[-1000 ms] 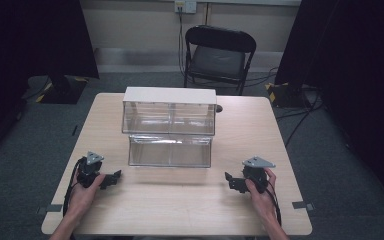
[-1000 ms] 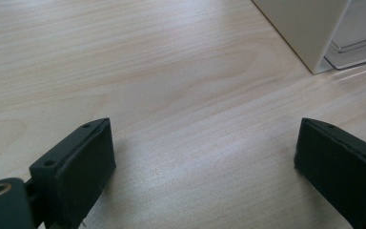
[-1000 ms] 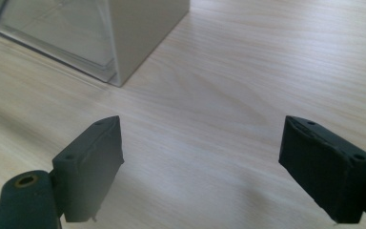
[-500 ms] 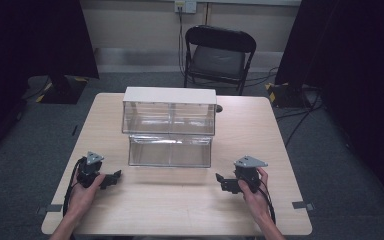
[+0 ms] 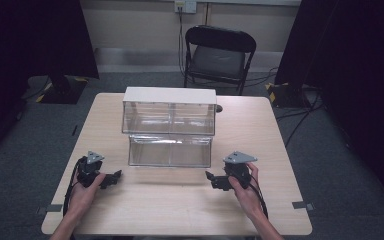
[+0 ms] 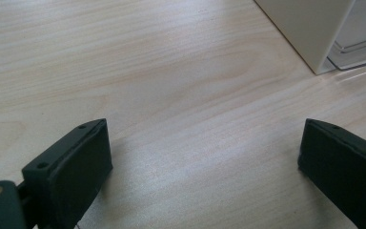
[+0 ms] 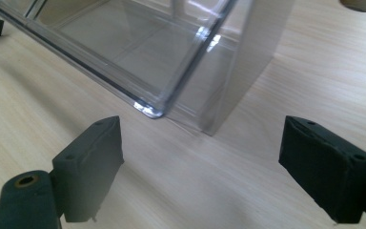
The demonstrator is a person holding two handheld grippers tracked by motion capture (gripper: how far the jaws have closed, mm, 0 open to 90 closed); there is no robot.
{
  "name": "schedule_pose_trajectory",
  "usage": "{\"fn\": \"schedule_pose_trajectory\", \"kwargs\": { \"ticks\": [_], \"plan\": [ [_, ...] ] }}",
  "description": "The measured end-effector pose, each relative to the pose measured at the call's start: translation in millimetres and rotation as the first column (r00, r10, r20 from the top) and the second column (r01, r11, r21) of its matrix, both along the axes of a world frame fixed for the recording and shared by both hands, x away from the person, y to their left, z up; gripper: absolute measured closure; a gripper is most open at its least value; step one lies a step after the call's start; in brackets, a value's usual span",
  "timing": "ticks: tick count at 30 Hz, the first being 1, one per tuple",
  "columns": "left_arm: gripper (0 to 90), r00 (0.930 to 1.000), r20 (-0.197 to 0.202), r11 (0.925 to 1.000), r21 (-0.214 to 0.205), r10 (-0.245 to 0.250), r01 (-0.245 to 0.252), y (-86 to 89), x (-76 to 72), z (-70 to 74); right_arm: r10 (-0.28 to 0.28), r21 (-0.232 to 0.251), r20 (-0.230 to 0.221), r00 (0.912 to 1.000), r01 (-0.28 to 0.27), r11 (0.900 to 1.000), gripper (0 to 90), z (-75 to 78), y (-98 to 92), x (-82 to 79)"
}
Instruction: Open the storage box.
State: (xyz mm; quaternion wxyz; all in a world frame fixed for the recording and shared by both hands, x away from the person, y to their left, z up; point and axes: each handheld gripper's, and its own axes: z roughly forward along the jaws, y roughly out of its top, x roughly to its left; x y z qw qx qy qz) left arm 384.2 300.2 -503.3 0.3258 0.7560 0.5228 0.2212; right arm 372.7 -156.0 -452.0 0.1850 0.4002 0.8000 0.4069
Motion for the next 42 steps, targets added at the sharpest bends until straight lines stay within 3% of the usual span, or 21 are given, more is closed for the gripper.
{"fn": "schedule_pose_trajectory", "kwargs": {
  "ticks": [9, 11, 14, 19, 36, 42],
  "plan": [
    [3.4, 1.0000, 0.000, 1.0000, 0.000, 0.000, 0.000, 0.0, 0.0, 0.0, 0.020, -0.028, -0.012, 0.9997, -0.020, 0.9994, 14.3, -6.7, 20.4, 12.3],
    [3.4, 1.0000, 0.000, 1.0000, 0.000, 0.000, 0.000, 0.0, 0.0, 0.0, 0.007, 0.005, -0.020, 0.9998, -0.007, 1.0000, 13.8, -10.3, 23.6, 18.9],
    [3.4, 1.0000, 0.000, 1.0000, 0.002, -0.002, 0.002, 0.2, 0.1, 0.1, 0.014, 0.010, -0.024, 0.9996, -0.013, 0.9999, 14.4, -13.6, 27.1, 21.4],
    [3.4, 1.0000, 0.000, 1.0000, -0.001, 0.000, 0.000, 0.0, 0.0, 0.0, 0.012, 0.001, -0.018, 0.9998, -0.012, 0.9999, 14.4, -15.5, 29.5, 22.1],
    [3.4, 1.0000, -0.002, 1.0000, -0.001, -0.001, 0.001, 0.2, 0.0, 0.1, 0.046, 0.049, -0.013, 0.9989, -0.045, 0.9978, 14.0, -6.5, 31.4, 16.9],
    [3.4, 1.0000, -0.002, 1.0000, -0.001, -0.002, 0.002, 0.2, 0.0, 0.1, 0.037, 0.033, -0.003, 0.9993, -0.037, 0.9988, 14.1, -5.5, 32.5, 15.5]
  ]
}}
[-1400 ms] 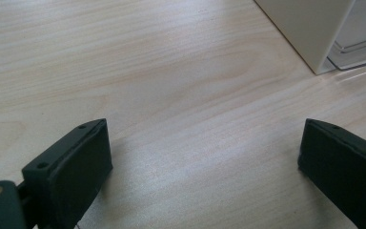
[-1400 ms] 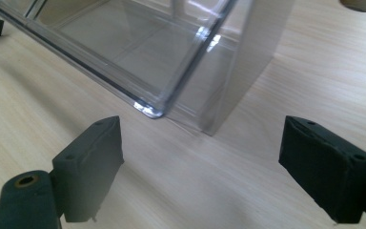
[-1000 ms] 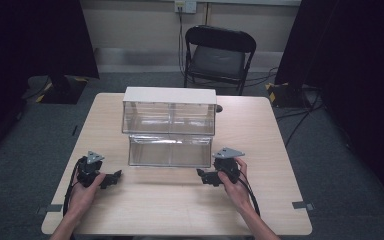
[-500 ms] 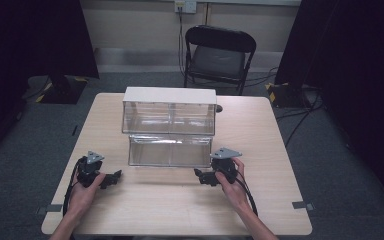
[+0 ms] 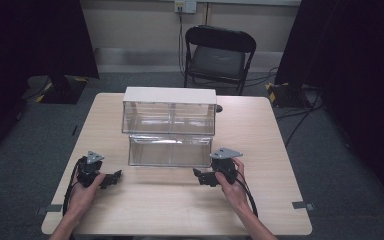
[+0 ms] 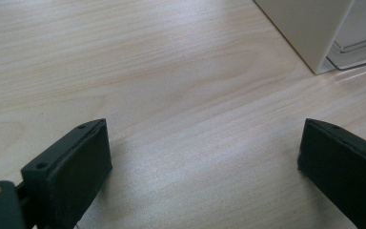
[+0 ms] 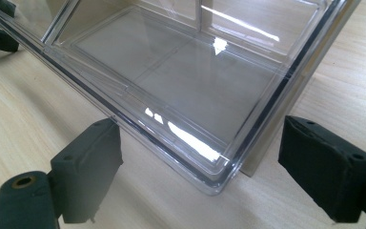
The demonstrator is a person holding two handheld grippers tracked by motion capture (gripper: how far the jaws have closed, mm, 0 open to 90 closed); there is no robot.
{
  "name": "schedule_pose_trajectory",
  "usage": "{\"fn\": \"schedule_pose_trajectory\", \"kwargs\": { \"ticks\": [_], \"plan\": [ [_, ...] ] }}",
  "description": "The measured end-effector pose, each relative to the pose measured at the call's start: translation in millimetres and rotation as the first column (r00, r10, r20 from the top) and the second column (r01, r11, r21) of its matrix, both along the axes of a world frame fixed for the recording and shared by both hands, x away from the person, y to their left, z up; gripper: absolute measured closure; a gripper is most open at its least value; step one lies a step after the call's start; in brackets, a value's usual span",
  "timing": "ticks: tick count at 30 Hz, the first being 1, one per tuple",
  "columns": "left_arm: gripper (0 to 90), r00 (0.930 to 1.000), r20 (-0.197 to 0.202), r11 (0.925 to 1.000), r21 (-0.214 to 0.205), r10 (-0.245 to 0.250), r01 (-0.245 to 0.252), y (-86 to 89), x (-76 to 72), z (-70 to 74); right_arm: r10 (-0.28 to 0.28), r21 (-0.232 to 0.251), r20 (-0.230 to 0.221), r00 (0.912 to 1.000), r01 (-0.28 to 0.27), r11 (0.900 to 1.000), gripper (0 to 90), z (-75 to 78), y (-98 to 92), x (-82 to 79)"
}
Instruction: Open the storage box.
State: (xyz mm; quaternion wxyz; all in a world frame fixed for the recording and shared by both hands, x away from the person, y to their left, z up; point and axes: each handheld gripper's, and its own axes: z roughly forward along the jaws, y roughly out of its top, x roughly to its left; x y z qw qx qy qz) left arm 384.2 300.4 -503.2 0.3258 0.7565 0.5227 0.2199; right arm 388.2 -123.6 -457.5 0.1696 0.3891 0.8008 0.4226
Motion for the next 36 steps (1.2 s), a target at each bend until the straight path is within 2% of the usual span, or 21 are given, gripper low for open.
{"fn": "schedule_pose_trajectory", "kwargs": {
  "ticks": [7, 8, 11, 17, 36],
  "plan": [
    [3.4, 1.0000, 0.000, 1.0000, 0.001, 0.000, 0.000, 0.0, 0.0, 0.0, 0.001, -0.011, 0.013, 0.9999, -0.001, 0.9999, 14.4, 0.5, 0.6, -1.2],
    [3.4, 1.0000, 0.000, 1.0000, 0.000, 0.000, 0.000, 0.0, 0.0, 0.0, 0.020, 0.020, 0.007, 0.9998, -0.020, 0.9996, 14.0, 1.3, -1.2, -1.3],
    [3.4, 1.0000, 0.000, 1.0000, 0.000, 0.000, 0.000, 0.0, 0.0, 0.0, 0.029, 0.018, 0.016, 0.9995, -0.029, 0.9994, 13.9, 4.5, -1.3, -2.7],
    [3.4, 1.0000, 0.001, 1.0000, 0.002, -0.001, 0.001, 0.1, 0.0, 0.1, 0.023, 0.020, 0.013, 0.9996, -0.023, 0.9995, 13.9, 3.6, -1.4, -2.7],
    [3.5, 1.0000, 0.002, 1.0000, 0.000, -0.001, 0.001, 0.0, 0.0, -0.1, 0.012, 0.048, 0.046, 0.9988, -0.014, 0.9987, 14.0, 12.4, -0.9, -9.3]
  ]
}}
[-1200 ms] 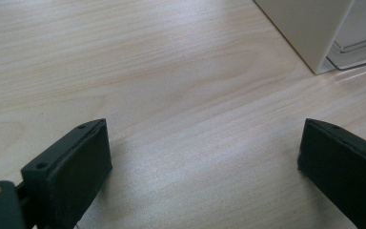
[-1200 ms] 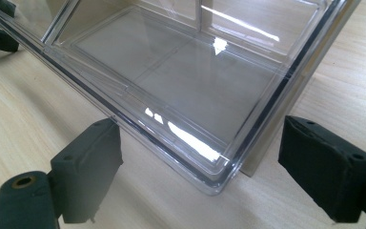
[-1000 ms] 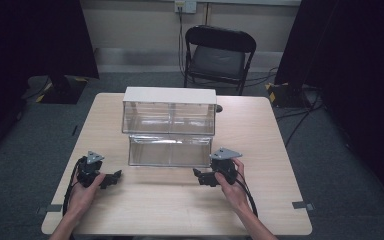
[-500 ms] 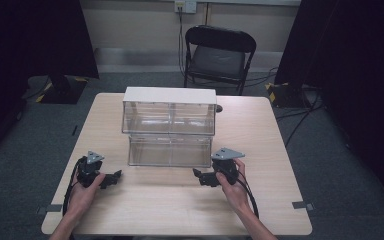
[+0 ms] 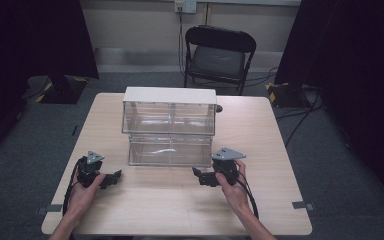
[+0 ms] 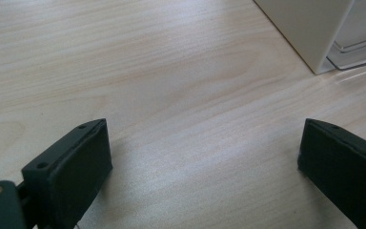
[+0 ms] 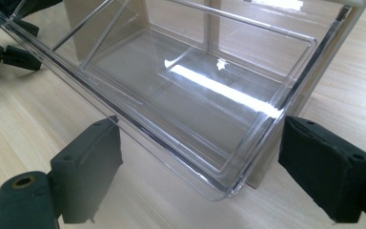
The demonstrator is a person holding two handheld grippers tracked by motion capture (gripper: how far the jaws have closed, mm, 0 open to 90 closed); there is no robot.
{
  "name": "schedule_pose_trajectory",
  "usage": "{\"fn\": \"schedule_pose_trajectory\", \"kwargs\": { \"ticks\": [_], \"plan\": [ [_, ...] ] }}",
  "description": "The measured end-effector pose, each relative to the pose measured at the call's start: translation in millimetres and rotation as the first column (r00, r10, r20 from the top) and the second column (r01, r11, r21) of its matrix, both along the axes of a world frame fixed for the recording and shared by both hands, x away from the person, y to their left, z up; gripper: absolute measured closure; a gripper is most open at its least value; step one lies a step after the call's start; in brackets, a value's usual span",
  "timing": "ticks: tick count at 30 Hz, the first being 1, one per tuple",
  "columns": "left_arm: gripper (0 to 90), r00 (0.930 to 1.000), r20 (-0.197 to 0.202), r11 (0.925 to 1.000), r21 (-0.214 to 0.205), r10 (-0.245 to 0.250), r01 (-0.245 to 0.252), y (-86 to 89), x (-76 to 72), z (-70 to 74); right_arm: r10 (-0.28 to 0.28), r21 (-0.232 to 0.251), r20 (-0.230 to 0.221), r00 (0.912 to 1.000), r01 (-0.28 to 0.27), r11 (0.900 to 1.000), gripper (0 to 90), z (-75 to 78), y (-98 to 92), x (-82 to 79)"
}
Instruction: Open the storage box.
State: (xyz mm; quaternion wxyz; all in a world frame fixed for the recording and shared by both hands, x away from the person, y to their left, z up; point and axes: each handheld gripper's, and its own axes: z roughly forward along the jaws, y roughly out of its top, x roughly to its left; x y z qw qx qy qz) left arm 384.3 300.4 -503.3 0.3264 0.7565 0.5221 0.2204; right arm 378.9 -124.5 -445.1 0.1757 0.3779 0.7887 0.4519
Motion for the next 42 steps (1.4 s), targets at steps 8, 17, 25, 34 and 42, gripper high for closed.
{"fn": "schedule_pose_trajectory", "kwargs": {
  "ticks": [8, 17, 25, 34, 42],
  "plan": [
    [3.5, 1.0000, 0.000, 1.0000, 0.000, 0.000, 0.000, 0.0, 0.0, 0.0, 0.007, -0.003, -0.017, 0.9998, -0.007, 1.0000, 14.0, 1.8, -0.1, 1.7],
    [3.7, 1.0000, 0.000, 1.0000, 0.001, 0.001, -0.001, -0.1, -0.1, 0.1, 0.019, 0.013, -0.014, 0.9997, -0.019, 0.9997, 12.9, 5.2, -1.6, 2.0],
    [3.6, 1.0000, 0.000, 1.0000, 0.001, 0.001, -0.001, -0.1, -0.1, 0.1, 0.007, 0.027, 0.009, 0.9999, -0.007, 0.9996, 11.2, 8.8, -2.4, 1.2],
    [3.6, 1.0000, 0.000, 1.0000, 0.001, 0.000, 0.000, -0.1, -0.1, 0.1, -0.004, 0.024, 0.009, 1.0000, 0.004, 0.9997, 10.0, 12.6, -3.4, 2.7],
    [3.6, 1.0000, 0.000, 1.0000, 0.001, 0.000, 0.000, -0.1, -0.1, 0.0, -0.007, 0.022, 0.007, 1.0000, 0.007, 0.9997, 7.6, 14.1, -3.5, 3.7]
  ]
}}
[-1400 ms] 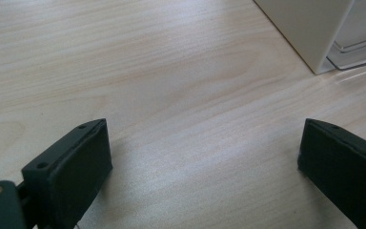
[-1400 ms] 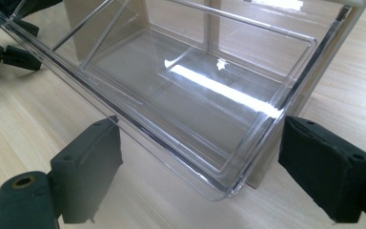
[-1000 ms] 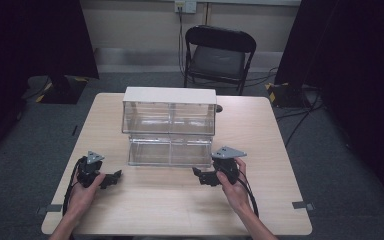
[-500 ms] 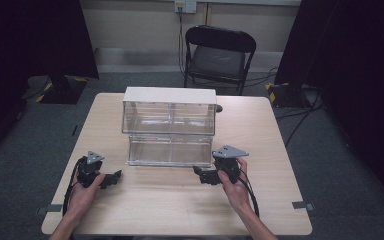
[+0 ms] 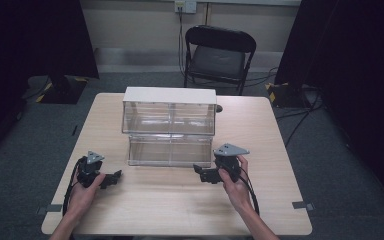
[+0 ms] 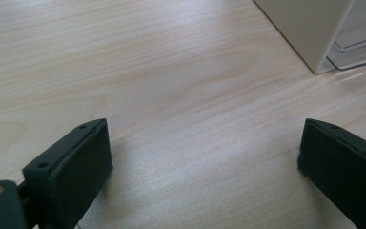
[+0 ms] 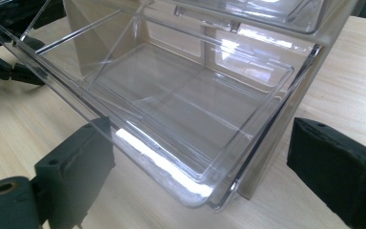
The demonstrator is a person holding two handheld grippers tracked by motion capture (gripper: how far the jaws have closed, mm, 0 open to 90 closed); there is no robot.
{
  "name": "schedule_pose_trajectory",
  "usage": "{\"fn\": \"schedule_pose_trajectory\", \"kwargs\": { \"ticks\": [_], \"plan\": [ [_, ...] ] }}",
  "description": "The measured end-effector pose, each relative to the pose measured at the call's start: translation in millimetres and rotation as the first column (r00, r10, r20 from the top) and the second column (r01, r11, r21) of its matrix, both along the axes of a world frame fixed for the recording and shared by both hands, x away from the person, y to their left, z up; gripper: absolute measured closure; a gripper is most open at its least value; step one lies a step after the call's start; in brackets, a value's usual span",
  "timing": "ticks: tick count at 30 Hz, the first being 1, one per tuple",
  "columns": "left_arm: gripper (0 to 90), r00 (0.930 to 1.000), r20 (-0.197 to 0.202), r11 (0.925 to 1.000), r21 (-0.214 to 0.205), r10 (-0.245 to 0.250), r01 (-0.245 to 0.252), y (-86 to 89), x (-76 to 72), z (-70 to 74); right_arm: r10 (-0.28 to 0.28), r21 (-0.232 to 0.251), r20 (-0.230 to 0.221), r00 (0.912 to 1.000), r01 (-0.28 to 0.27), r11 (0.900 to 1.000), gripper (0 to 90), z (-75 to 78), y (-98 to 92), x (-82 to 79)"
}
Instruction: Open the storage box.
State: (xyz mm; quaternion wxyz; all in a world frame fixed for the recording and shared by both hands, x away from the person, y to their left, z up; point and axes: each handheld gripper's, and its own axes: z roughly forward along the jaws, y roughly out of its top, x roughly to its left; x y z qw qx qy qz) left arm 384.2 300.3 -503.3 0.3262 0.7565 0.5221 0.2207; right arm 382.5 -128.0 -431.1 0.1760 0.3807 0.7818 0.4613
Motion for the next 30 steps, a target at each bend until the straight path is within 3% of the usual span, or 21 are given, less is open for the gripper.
{"fn": "schedule_pose_trajectory", "kwargs": {
  "ticks": [13, 30],
  "plan": [
    [3.7, 1.0000, 0.000, 1.0000, 0.000, 0.000, 0.000, 0.0, 0.0, 0.0, -0.001, 0.027, 0.007, 1.0000, 0.001, 0.9996, 4.8, 4.6, -1.2, 1.6],
    [3.6, 1.0000, 0.000, 1.0000, 0.000, 0.000, 0.000, 0.0, 0.0, 0.0, 0.003, 0.025, 0.001, 1.0000, -0.003, 0.9997, 2.9, 5.2, 4.4, 6.2]
  ]
}}
